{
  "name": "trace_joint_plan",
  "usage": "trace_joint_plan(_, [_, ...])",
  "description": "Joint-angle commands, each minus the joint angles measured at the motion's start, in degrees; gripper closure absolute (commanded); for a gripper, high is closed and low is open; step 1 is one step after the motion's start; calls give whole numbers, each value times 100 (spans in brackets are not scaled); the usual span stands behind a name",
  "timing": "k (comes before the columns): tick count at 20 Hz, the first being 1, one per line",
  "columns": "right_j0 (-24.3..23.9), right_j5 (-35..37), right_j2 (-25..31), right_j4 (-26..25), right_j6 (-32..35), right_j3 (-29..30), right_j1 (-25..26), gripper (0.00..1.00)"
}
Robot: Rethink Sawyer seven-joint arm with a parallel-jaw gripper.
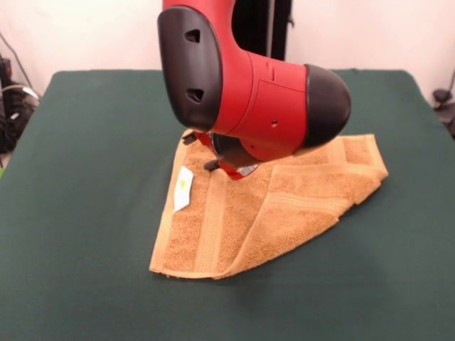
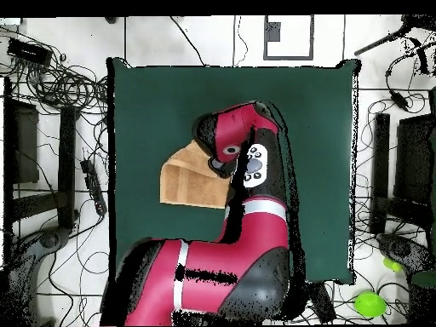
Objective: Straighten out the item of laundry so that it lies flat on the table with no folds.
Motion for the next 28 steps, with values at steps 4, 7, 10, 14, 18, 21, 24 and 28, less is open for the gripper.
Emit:
trace_joint_plan(4, [-280, -351, -63, -854, -1985, 1008, 357, 0])
trace_joint_plan(7, [-305, -370, -69, -1001, -2114, 1025, 335, 0])
trace_joint_plan(10, [-343, -469, -103, -1137, -2021, 1165, 247, 0])
trace_joint_plan(14, [-441, -631, -81, -1294, -2002, 1409, 122, 0])
trace_joint_plan(18, [-526, -899, -40, -1483, -1777, 1647, 80, 0])
trace_joint_plan(21, [-636, -1013, -12, -1630, -1793, 1722, 62, 0])
trace_joint_plan(24, [-753, -1140, -9, -1771, -1818, 1815, 53, 0])
trace_joint_plan(28, [-857, -1190, 28, -1898, -1812, 1864, 31, 0])
